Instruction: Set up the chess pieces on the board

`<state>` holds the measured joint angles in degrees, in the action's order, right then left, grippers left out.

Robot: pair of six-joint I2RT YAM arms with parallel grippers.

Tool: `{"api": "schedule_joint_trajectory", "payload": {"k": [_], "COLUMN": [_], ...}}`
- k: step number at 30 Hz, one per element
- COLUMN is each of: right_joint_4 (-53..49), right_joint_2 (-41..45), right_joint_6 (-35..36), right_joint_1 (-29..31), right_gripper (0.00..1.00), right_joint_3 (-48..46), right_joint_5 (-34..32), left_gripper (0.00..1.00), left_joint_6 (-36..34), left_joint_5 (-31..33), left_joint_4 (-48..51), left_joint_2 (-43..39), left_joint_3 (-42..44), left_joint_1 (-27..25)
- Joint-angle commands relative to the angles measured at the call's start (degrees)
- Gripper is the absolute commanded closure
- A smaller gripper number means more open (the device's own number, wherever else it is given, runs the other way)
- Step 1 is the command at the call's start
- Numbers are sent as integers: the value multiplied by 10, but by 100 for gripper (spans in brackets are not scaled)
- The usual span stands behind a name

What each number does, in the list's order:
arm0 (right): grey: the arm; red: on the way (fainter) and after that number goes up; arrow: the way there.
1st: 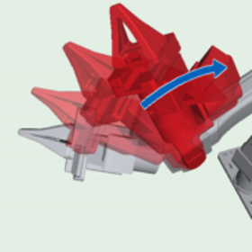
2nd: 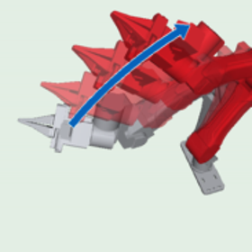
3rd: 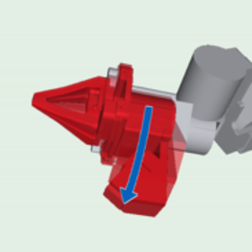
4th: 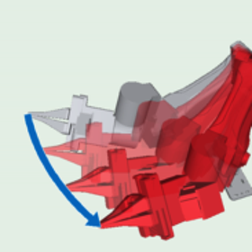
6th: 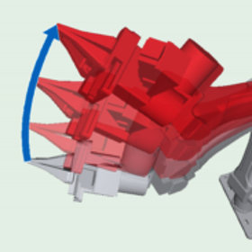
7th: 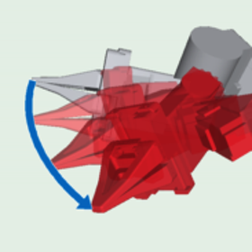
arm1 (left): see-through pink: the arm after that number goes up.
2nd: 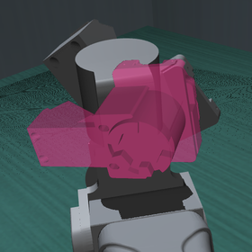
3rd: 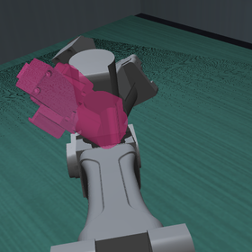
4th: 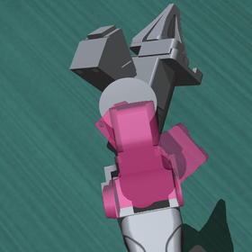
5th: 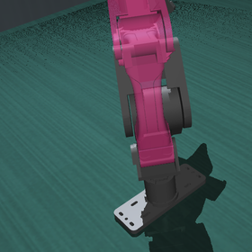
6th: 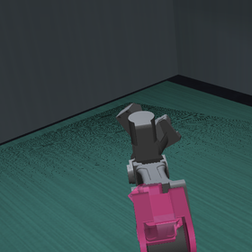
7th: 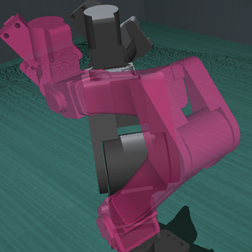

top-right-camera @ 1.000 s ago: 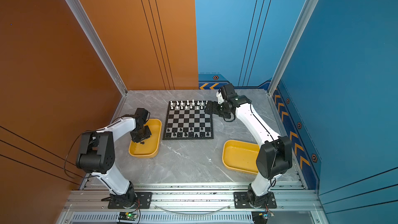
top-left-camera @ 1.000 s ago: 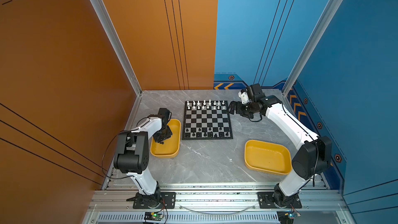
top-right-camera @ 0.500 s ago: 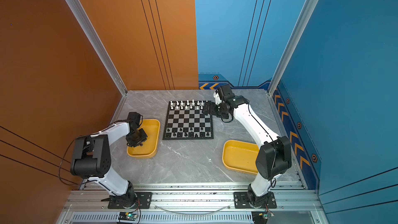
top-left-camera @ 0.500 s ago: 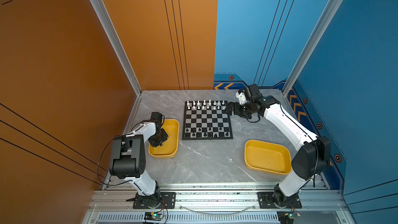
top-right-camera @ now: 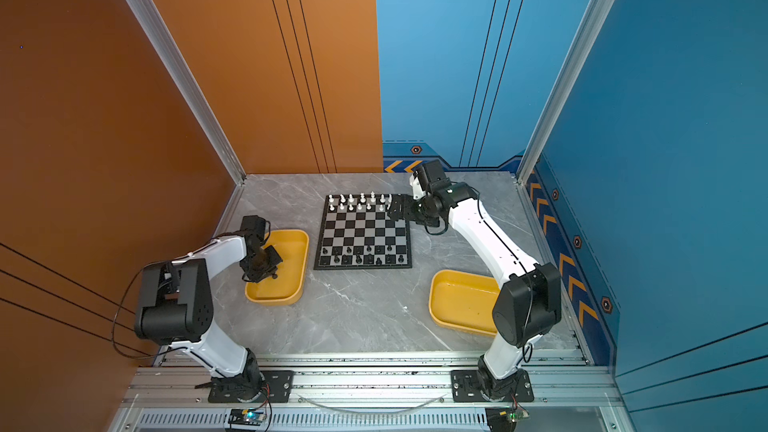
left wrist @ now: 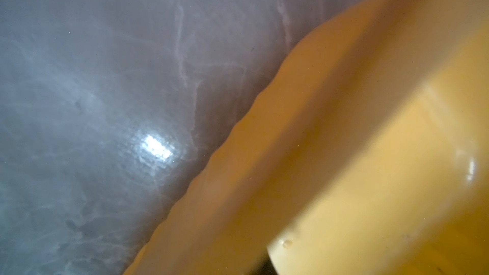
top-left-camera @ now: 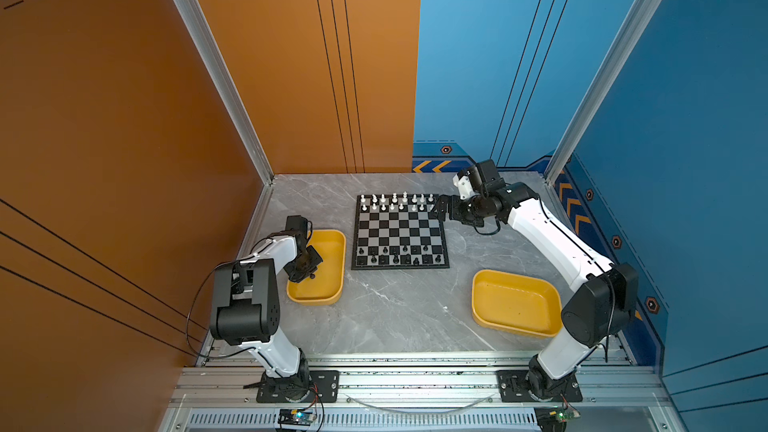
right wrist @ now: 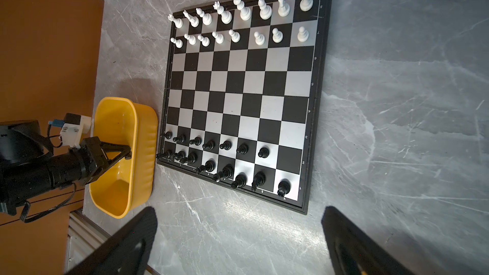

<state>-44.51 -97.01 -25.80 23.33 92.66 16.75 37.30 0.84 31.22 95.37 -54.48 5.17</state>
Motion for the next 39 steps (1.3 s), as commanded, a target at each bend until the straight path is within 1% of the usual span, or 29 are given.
{"api": "schedule_joint_trajectory", "payload": {"k": [1, 4, 6, 8, 11, 13, 15, 17, 19, 21, 23, 25, 27, 29, 31, 32, 35, 39], "right_joint_4": [-21, -22, -16, -10, -1, 26, 73, 128, 189, 231, 277, 321, 365, 401, 406, 410, 421, 421], "right_joint_2": [-12, -16, -22, -32, -51, -58, -65, -74, -86, -93, -93, -94, -92, -91, -88, -83, -68, -46], "right_joint_6": [-5, -3, -3, -3, -6, -19, -40, -68, -99, -122, -144, -166, -186, -199, -197, -194, -190, -181], "right_joint_1": [7, 8, 6, 7, 7, 7, 7, 9, 11, 15, 23, 29, 36, 45, 53, 57, 62, 63], "right_gripper": [0, 0, 0, 0, 0, 0, 0, 1, 9, 19, 29, 41, 49, 50, 54, 54, 53, 46], "right_joint_3": [16, 17, 19, 27, 42, 42, 39, 34, 35, 38, 31, 21, 8, -3, -8, -17, -32, -49], "right_joint_5": [-10, -2, 25, 62, 99, 132, 185, 234, 277, 301, 314, 328, 339, 342, 342, 339, 340, 331], "left_gripper": [100, 100, 100, 100, 100, 100, 100, 100, 100, 100, 100, 100, 100, 100, 100, 100, 100, 100], "left_joint_6": [-7, -4, 3, 16, 42, 69, 100, 121, 142, 163, 187, 198, 199, 195, 200, 203, 207, 214], "left_joint_5": [-31, -48, -59, -67, -77, -90, -100, -97, -86, -77, -70, -61, -54, -44, -35, -33, -24, -17], "left_joint_4": [11, 28, 42, 63, 90, 95, 95, 95, 85, 71, 41, 22, 20, 20, 16, 12, 7, 5], "left_joint_2": [21, 11, 1, -9, -24, -35, -46, -53, -57, -60, -62, -60, -54, -54, -59, -62, -64, -66], "left_joint_3": [16, -10, -40, -92, -153, -184, -211, -246, -277, -302, -321, -341, -365, -379, -381, -381, -383, -381], "left_joint_1": [5, 4, 0, -6, -25, -40, -54, -75, -107, -136, -163, -190, -212, -234, -249, -256, -274, -290]}}
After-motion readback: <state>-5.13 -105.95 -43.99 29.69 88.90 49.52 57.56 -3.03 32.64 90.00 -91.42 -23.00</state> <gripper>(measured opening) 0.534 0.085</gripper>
